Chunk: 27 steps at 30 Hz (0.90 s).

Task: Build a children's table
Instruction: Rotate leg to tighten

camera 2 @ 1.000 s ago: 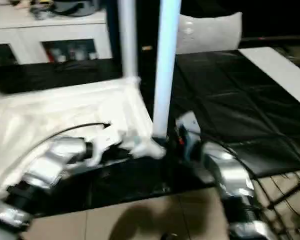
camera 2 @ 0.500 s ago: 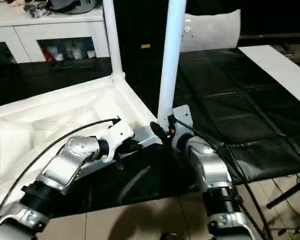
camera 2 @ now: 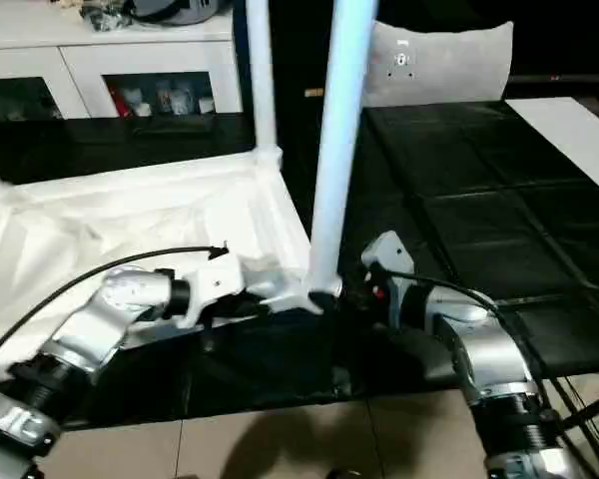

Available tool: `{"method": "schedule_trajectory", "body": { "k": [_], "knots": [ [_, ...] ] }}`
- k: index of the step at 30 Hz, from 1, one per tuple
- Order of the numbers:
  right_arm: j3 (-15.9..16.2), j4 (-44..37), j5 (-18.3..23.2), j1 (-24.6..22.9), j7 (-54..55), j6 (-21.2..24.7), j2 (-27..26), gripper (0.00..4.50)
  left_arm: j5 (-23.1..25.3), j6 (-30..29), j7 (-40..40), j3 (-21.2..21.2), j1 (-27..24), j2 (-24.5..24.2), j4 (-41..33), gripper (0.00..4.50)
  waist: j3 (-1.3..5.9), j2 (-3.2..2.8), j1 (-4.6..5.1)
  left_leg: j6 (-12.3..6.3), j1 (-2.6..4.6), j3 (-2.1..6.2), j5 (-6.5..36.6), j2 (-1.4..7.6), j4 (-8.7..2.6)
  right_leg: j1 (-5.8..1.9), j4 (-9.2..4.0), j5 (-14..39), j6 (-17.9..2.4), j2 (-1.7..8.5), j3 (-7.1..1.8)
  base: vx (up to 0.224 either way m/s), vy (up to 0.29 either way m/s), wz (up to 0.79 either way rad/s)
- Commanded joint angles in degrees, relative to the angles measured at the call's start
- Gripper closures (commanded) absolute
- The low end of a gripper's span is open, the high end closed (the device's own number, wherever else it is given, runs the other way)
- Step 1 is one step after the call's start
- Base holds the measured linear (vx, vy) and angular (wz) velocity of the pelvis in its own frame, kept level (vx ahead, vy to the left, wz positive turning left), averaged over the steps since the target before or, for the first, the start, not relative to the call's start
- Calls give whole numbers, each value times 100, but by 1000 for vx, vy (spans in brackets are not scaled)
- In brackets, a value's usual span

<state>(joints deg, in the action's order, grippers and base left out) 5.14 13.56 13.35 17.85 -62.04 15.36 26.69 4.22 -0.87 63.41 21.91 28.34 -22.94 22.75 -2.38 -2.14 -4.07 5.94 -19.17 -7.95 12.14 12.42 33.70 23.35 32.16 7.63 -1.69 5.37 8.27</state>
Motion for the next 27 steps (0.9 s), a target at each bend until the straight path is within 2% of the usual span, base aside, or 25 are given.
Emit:
{"method": "schedule_trajectory", "body": {
  "k": [1,5,7,11,15,17,19,23,24,26,27],
  "knots": [
    [44,-141,111,36,-377,-101,163,79,77,253,504,306,50,-158,-63,450,361,53,-24,-502,-83,-109,1045,39,-383,-395,-378,2234,-664,282,-288,0,0,0],
    [218,-97,179,110,-959,-182,376,107,-17,645,1039,484,74,-341,-52,450,369,74,-106,-513,-71,-133,951,49,-376,-381,-351,2129,-731,275,-297,0,0,0],
    [252,-94,218,124,-1105,-171,406,125,-37,687,1146,513,85,-375,-55,450,371,62,-132,-498,-70,-133,902,61,-380,-379,-336,2083,-761,277,-303,0,0,0],
    [436,-115,328,137,-1588,-206,468,161,-104,798,1394,543,129,-402,-78,450,378,94,-182,-487,-70,-142,859,71,-377,-384,-315,1997,-796,278,-315,0,0,0],
    [508,-126,371,133,-1766,-166,462,201,-152,827,1473,553,162,-397,-80,450,379,97,-232,-462,-64,-146,836,66,-375,-377,-319,2090,-762,282,-323,0,0,0],
    [543,-117,375,137,-1840,-162,451,210,-176,828,1520,553,168,-393,-92,450,378,101,-237,-444,-72,-145,818,63,-376,-382,-318,2116,-734,280,-322,0,0,0],
    [571,-126,412,129,-1898,-102,448,238,-202,819,1551,552,162,-392,-114,450,379,99,-237,-433,-72,-143,823,61,-376,-383,-320,2140,-713,278,-319,0,0,0],
    [610,-157,474,69,-1979,-2,476,250,-248,776,1595,527,133,-385,-130,450,379,102,-239,-421,-71,-147,834,54,-373,-380,-331,2192,-675,273,-317,0,0,0],
    [611,-179,488,31,-1979,18,481,251,-271,716,1582,507,114,-380,-145,450,380,83,-240,-416,-69,-144,834,54,-374,-381,-326,2187,-679,271,-315,0,0,0],
    [581,-212,502,-40,-1917,42,460,251,-334,562,1506,440,73,-348,-180,450,385,96,-238,-423,-76,-144,795,54,-370,-384,-319,2118,-687,267,-318,0,0,0],
    [549,-209,482,-68,-1831,39,428,251,-362,481,1449,393,54,-323,-201,450,387,79,-243,-421,-72,-143,789,53,-368,-384,-316,2109,-696,270,-317,0,0,0]
  ]
}}
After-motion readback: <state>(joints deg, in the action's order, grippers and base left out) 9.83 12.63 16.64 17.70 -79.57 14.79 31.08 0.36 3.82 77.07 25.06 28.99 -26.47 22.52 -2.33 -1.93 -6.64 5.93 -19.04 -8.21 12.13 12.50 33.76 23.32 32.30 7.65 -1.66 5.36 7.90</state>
